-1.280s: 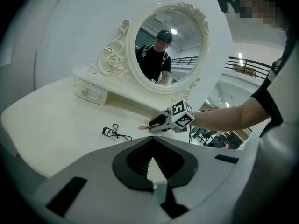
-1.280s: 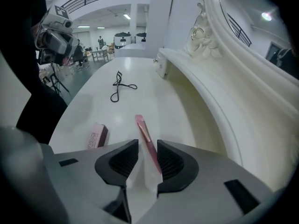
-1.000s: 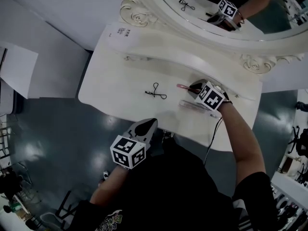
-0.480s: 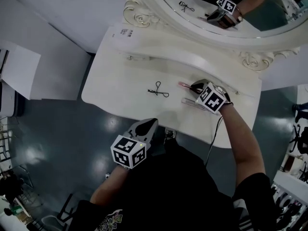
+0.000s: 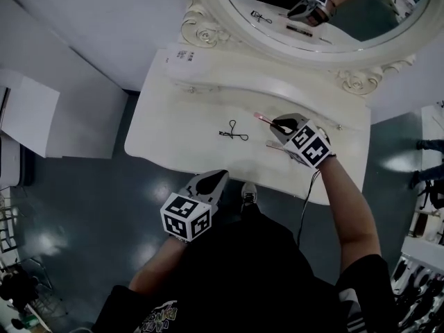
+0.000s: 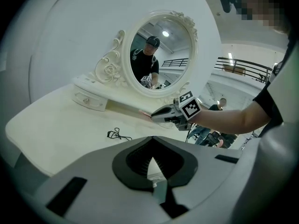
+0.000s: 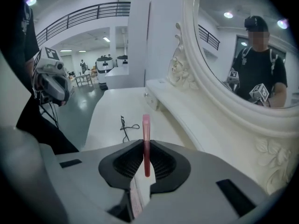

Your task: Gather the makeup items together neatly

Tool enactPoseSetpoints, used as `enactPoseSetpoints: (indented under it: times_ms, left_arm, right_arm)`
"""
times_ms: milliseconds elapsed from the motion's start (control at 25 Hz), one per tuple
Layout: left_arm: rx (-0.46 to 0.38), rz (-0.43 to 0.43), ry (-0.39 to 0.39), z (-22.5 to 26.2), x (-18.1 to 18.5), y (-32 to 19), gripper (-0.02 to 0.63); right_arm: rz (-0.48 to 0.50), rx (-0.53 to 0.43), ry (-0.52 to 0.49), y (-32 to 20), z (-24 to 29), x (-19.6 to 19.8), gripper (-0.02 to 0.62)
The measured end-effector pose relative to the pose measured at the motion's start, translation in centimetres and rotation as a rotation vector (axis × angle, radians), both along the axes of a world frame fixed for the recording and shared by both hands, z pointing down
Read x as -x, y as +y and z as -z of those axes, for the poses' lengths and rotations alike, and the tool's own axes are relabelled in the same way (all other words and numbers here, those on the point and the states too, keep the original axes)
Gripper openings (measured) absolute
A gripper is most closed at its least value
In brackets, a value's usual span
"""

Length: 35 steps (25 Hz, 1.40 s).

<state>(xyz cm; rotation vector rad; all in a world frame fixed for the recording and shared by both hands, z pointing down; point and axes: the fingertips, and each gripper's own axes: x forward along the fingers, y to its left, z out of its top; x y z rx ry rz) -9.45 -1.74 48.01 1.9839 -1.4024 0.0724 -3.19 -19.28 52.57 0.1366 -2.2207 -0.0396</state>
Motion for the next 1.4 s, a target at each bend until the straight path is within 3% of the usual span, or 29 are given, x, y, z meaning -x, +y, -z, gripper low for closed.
enactPoseSetpoints:
  times_ms: [320,760,1040,1400]
  left_arm:
    - [-0.019,-0.024,-0.007,0.8,3.5,2.7,0.008]
    - [-0.017,0.024,-0.015,0.2,10.5,6.9,0.008]
    - [0.001,0.049,-0.013,-0.8,13.9,8.8,0.008]
    - [0.043,0.098,0.006,-2.5,17.6,10.6,0.008]
  right_arm:
    - [0.01,-0.012,-0.075,4.3,2.6,6.8,0.061]
    - [0.116,-0.041,-0.033,8.8,1.2,16.6,0.061]
    - [0.202,-0.077,0.068,9.5,-1.8,20.2,0.061]
    - [0.242,-0.061,0.192,9.3,-6.8,22.7,0.061]
